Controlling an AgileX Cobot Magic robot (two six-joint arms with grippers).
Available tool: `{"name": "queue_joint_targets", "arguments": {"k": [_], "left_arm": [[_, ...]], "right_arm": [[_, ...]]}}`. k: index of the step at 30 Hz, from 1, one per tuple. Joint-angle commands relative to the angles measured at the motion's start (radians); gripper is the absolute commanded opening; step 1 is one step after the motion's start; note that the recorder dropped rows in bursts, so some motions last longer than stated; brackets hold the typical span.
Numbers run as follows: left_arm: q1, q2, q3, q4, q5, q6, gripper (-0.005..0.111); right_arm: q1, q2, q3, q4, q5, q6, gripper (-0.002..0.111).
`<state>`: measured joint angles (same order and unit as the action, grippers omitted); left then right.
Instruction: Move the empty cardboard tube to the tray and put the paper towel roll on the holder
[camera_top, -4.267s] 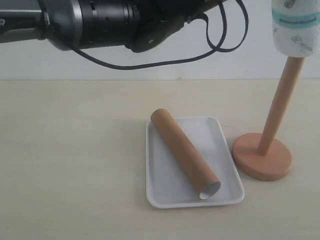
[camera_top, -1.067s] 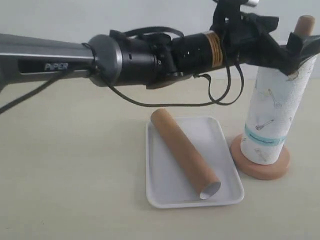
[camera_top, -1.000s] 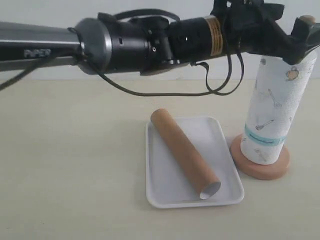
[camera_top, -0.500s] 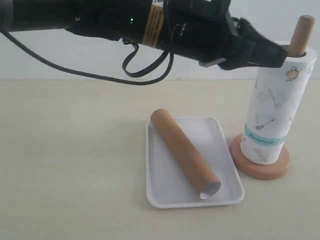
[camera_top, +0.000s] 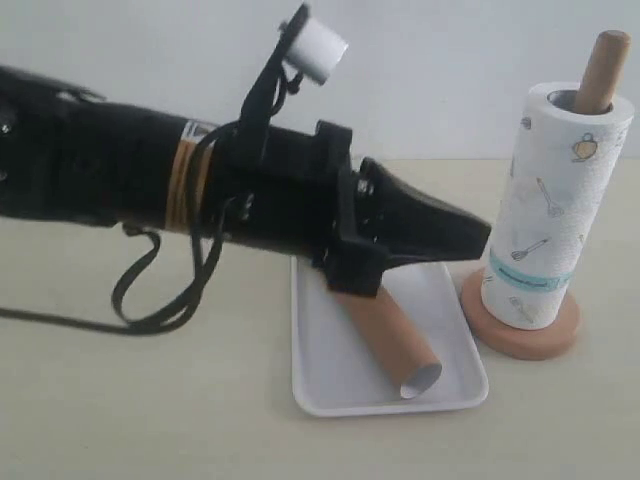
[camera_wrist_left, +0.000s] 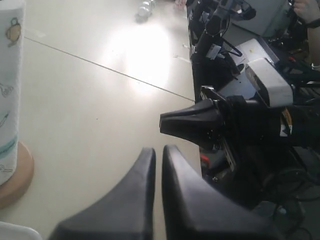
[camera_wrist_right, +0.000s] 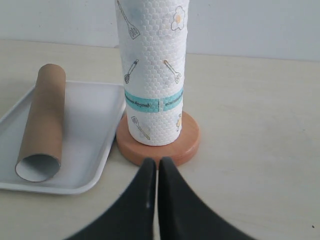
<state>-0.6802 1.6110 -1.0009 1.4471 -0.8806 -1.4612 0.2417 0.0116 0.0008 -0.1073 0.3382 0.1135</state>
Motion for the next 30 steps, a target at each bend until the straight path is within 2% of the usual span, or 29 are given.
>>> {"name": "queue_joint_targets", "arguments": {"k": [1,3,8,11,15,18,30], "left_arm": [[0.001,-0.079,0.182,-0.257,-0.02,0.266,0.004],[0.001,-0.119,0.277,-0.373,-0.039,0.369,0.004],[0.001,-0.198,0.454,-0.495,-0.047,0.483,0.004],[0.001,-0.232,0.517,-0.498,-0.056,0.499,0.004],[0.001,-0.26,0.582,-0.424,-0.097,0.499,0.004],[0.001,-0.26,0.603,-0.363,-0.111,0.499,0.004],[0.001,-0.26,0.603,-0.359,-0.113,0.471,0.004]], "right_arm": [[-0.002,-0.003,-0.001,-0.007,-0.004,-0.001,0.001],[-0.002,-0.003,-0.001,-0.007,-0.004,-0.001,0.001],[-0.002,-0.003,-0.001,-0.007,-0.004,-0.001,0.001],[-0.002,-0.003,-0.001,-0.007,-0.004,-0.001,0.001],[-0.002,-0.003,-0.001,-0.007,-0.004,-0.001,0.001],[-0.002,-0.003,-0.001,-0.007,-0.004,-0.001,0.001],[-0.002,-0.003,-0.001,-0.007,-0.004,-0.001,0.001]]}}
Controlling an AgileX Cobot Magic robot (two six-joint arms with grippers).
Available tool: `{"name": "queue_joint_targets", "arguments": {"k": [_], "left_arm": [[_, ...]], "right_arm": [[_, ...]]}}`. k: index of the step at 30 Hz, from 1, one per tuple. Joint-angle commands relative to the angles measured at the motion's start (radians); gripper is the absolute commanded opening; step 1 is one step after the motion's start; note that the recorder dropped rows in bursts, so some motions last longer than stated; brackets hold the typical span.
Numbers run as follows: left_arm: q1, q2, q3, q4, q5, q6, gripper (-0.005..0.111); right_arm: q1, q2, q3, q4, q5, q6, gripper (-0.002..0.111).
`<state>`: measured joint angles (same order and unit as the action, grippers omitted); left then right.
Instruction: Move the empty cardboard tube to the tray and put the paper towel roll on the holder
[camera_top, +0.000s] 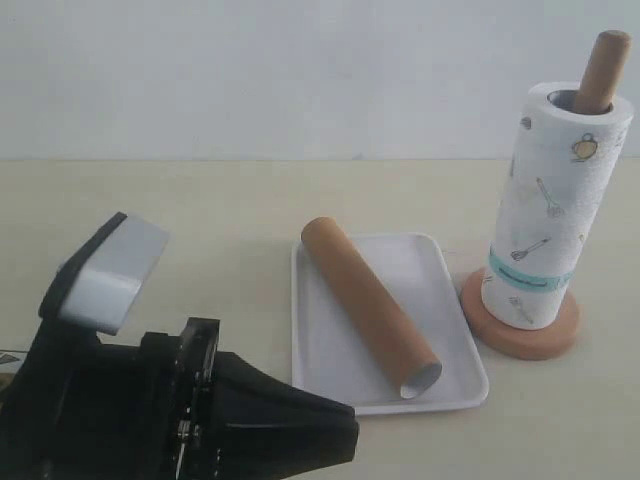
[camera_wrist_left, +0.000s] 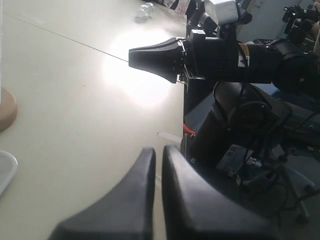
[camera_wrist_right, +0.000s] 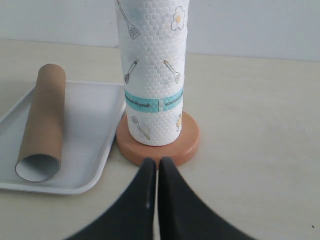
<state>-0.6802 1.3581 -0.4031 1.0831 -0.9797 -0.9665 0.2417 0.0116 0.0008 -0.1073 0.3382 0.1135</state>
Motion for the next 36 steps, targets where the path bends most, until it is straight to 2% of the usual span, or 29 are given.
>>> {"name": "queue_joint_targets", "arguments": {"k": [1,12,16,19,22,30,34,36], "left_arm": [[0.001,-0.007,0.005,0.005,-0.014,-0.038,0.004],[0.001,-0.013,0.005,-0.034,-0.015,-0.215,0.004],[0.019,-0.013,0.005,-0.198,-0.011,-0.215,0.004],[0.021,-0.013,0.005,-0.387,0.03,-0.203,0.004],[0.021,-0.031,0.005,-0.502,0.134,-0.156,0.004],[0.024,-0.245,0.005,-0.512,0.516,-0.154,0.004],[0.073,-0.383,0.015,-0.512,0.691,-0.154,0.004],[0.113,-0.444,0.037,-0.512,0.724,-0.154,0.004]], "right_arm": [[-0.002,-0.003,-0.001,-0.007,-0.004,-0.001,0.001],[-0.002,-0.003,-0.001,-0.007,-0.004,-0.001,0.001],[-0.002,-0.003,-0.001,-0.007,-0.004,-0.001,0.001],[-0.002,-0.003,-0.001,-0.007,-0.004,-0.001,0.001],[-0.002,-0.003,-0.001,-0.007,-0.004,-0.001,0.001],[-0.002,-0.003,-0.001,-0.007,-0.004,-0.001,0.001],[-0.002,-0.003,-0.001,-0.007,-0.004,-0.001,0.001],[-0.002,-0.003,-0.001,-0.007,-0.004,-0.001,0.001]]}}
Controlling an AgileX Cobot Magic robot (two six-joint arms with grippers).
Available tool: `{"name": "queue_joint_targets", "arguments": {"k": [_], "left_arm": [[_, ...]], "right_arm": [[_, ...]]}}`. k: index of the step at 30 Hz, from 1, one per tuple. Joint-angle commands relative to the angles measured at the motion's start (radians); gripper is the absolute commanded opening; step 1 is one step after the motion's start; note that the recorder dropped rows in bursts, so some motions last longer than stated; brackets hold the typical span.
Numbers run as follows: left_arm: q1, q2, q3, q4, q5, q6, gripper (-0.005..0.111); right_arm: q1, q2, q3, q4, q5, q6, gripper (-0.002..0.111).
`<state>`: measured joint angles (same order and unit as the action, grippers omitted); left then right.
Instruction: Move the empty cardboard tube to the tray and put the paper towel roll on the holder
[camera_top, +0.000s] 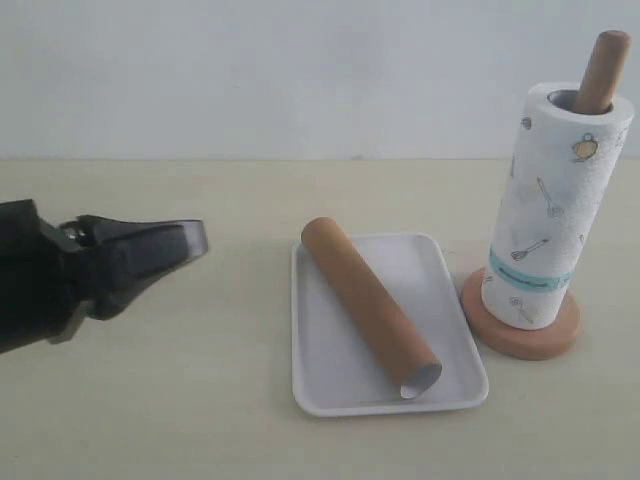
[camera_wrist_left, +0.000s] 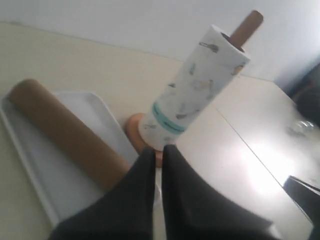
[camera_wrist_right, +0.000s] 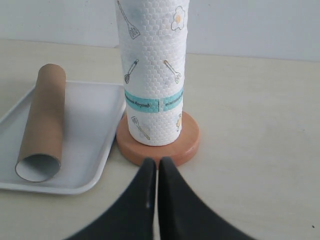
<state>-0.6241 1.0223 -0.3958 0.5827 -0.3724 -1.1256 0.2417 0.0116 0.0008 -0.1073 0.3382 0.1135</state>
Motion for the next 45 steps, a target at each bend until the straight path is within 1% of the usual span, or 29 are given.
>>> {"name": "queue_joint_targets", "arguments": {"k": [1,7,8,11,14,17,20,22,25,27,29,30,33,34,35,36,39,41,43,44,45], "left_arm": [[0.083,-0.143,0.049,-0.011,0.118,0.005,0.004],[0.245,-0.349,0.21,-0.011,0.118,0.003,0.004],[0.268,-0.38,0.231,-0.014,0.116,-0.02,0.004],[0.349,-0.49,0.302,-0.097,0.104,-0.203,0.004],[0.417,-0.588,0.357,-0.101,0.072,-0.409,0.004],[0.47,-0.685,0.396,-0.101,0.017,-0.577,0.004],[0.517,-0.756,0.396,-0.101,-0.02,-0.71,0.004],[0.545,-0.786,0.396,-0.101,-0.012,-0.773,0.004],[0.569,-0.826,0.396,-0.116,0.003,-0.84,0.004],[0.569,-0.854,0.396,-0.165,0.071,-0.842,0.004],[0.567,-0.929,0.396,-0.24,0.335,-0.848,0.004],[0.567,-0.945,0.396,-0.24,0.382,-0.859,0.004],[0.567,-1.022,0.396,-0.238,0.601,-0.871,0.004],[0.567,-1.022,0.396,-0.238,0.626,-0.871,0.004],[0.567,-1.022,0.396,-0.236,0.688,-0.873,0.004],[0.567,-1.022,0.396,-0.236,0.71,-0.878,0.004],[0.567,-1.022,0.396,-0.227,0.71,-0.864,0.004],[0.567,-1.022,0.396,-0.227,0.708,-0.819,0.004],[0.567,-1.022,0.396,-0.227,0.699,-0.73,0.004],[0.567,-1.022,0.396,-0.227,0.692,-0.625,0.004],[0.567,-1.022,0.396,-0.227,0.685,-0.558,0.004]], "right_arm": [[-0.002,-0.003,-0.001,-0.007,-0.004,-0.001,0.001],[-0.002,-0.003,-0.001,-0.007,-0.004,-0.001,0.001],[-0.002,-0.003,-0.001,-0.007,-0.004,-0.001,0.001],[-0.002,-0.003,-0.001,-0.007,-0.004,-0.001,0.001],[-0.002,-0.003,-0.001,-0.007,-0.004,-0.001,0.001],[-0.002,-0.003,-0.001,-0.007,-0.004,-0.001,0.001],[-0.002,-0.003,-0.001,-0.007,-0.004,-0.001,0.001],[-0.002,-0.003,-0.001,-0.007,-0.004,-0.001,0.001],[-0.002,-0.003,-0.001,-0.007,-0.004,-0.001,0.001],[-0.002,-0.003,-0.001,-0.007,-0.004,-0.001,0.001],[-0.002,-0.003,-0.001,-0.007,-0.004,-0.001,0.001],[-0.002,-0.003,-0.001,-0.007,-0.004,-0.001,0.001],[-0.002,-0.003,-0.001,-0.007,-0.004,-0.001,0.001],[-0.002,-0.003,-0.001,-0.007,-0.004,-0.001,0.001],[-0.002,-0.003,-0.001,-0.007,-0.004,-0.001,0.001],[-0.002,-0.003,-0.001,-0.007,-0.004,-0.001,0.001],[-0.002,-0.003,-0.001,-0.007,-0.004,-0.001,0.001],[-0.002,-0.003,-0.001,-0.007,-0.004,-0.001,0.001],[-0.002,-0.003,-0.001,-0.007,-0.004,-0.001,0.001],[-0.002,-0.003,-0.001,-0.007,-0.004,-0.001,0.001],[-0.002,-0.003,-0.001,-0.007,-0.004,-0.001,0.001]]}}
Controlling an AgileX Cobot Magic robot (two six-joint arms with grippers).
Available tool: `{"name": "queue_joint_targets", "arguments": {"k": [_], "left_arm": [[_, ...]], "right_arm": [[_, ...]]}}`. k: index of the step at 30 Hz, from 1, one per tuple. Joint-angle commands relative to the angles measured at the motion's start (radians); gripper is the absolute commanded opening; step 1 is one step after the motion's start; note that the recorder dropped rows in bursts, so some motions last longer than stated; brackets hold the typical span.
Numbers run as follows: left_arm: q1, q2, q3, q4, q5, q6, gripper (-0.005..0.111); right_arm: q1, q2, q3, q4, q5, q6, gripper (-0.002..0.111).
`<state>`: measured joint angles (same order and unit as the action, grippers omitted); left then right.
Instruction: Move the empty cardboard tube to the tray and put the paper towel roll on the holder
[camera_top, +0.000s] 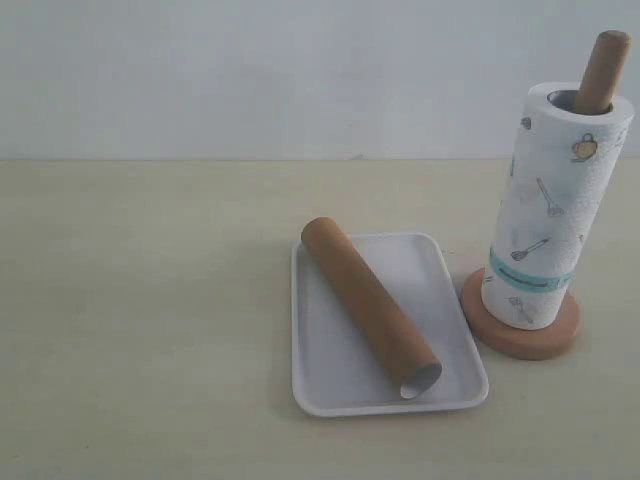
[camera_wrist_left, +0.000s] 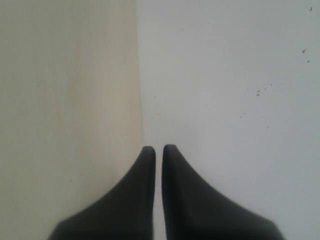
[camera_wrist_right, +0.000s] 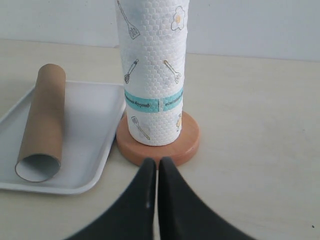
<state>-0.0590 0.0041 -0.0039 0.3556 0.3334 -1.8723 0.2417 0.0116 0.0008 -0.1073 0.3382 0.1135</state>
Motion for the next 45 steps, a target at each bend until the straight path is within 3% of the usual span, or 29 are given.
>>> {"name": "queue_joint_targets", "arguments": {"k": [1,6,9,11,13,45], "left_arm": [[0.002,-0.004,0.004,0.0,-0.035,0.327,0.004],[0.002,-0.004,0.004,-0.013,-0.046,0.846,0.004],[0.002,-0.004,0.004,-0.151,-0.031,1.419,0.004],[0.002,-0.004,0.004,-0.27,-0.016,1.69,0.004],[0.002,-0.004,0.004,-0.307,-0.016,1.805,0.004],[0.008,-0.004,0.004,-0.363,-0.03,1.826,0.004]], "right_arm": [[-0.002,-0.003,-0.001,-0.007,-0.004,-0.001,0.001],[-0.002,-0.003,-0.001,-0.007,-0.004,-0.001,0.001],[-0.002,-0.003,-0.001,-0.007,-0.004,-0.001,0.001],[-0.002,-0.003,-0.001,-0.007,-0.004,-0.001,0.001],[-0.002,-0.003,-0.001,-0.007,-0.004,-0.001,0.001],[-0.002,-0.003,-0.001,-0.007,-0.004,-0.001,0.001]]}}
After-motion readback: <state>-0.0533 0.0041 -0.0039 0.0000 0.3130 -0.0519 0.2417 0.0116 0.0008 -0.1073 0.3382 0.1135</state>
